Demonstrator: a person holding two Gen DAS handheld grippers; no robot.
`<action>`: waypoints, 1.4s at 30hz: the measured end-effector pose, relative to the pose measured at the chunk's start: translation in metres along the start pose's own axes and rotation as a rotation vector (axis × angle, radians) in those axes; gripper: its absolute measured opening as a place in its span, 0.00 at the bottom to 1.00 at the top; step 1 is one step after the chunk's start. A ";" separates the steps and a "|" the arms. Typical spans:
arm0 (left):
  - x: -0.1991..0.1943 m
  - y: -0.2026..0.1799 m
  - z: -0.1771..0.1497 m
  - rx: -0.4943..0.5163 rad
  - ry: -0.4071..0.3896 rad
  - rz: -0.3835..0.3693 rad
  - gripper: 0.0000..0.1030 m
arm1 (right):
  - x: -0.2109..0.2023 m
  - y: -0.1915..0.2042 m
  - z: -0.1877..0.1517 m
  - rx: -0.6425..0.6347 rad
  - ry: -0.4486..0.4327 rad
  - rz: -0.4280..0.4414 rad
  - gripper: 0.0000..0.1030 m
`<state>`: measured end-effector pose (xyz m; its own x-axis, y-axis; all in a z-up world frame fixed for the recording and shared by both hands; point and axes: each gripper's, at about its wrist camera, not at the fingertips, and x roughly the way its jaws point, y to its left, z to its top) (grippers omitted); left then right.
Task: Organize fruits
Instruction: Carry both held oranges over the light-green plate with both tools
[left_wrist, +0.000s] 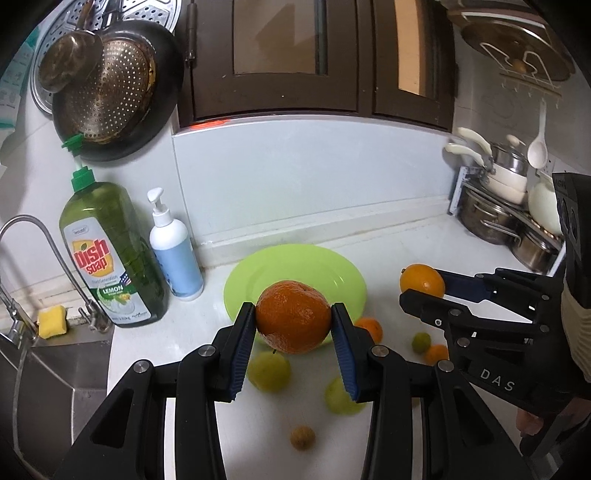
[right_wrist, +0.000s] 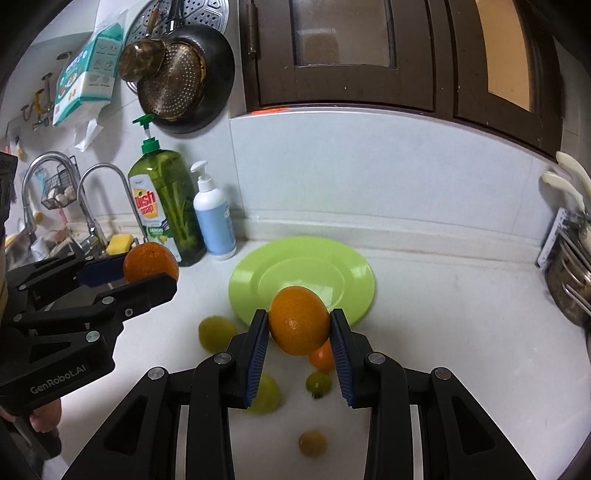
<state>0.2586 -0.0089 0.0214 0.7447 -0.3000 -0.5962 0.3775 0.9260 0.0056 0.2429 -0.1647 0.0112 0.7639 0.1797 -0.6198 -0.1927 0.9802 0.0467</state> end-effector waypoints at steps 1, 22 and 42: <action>0.004 0.001 0.002 -0.001 0.002 0.002 0.40 | 0.004 -0.001 0.004 0.002 0.002 -0.001 0.33; 0.114 0.028 0.022 -0.035 0.145 -0.004 0.40 | 0.112 -0.027 0.032 -0.006 0.152 0.011 0.33; 0.191 0.037 0.001 -0.050 0.340 -0.024 0.40 | 0.186 -0.045 0.016 0.042 0.356 0.017 0.33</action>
<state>0.4155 -0.0320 -0.0918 0.5070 -0.2360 -0.8290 0.3593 0.9321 -0.0456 0.4031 -0.1740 -0.0936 0.4971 0.1627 -0.8523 -0.1723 0.9812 0.0868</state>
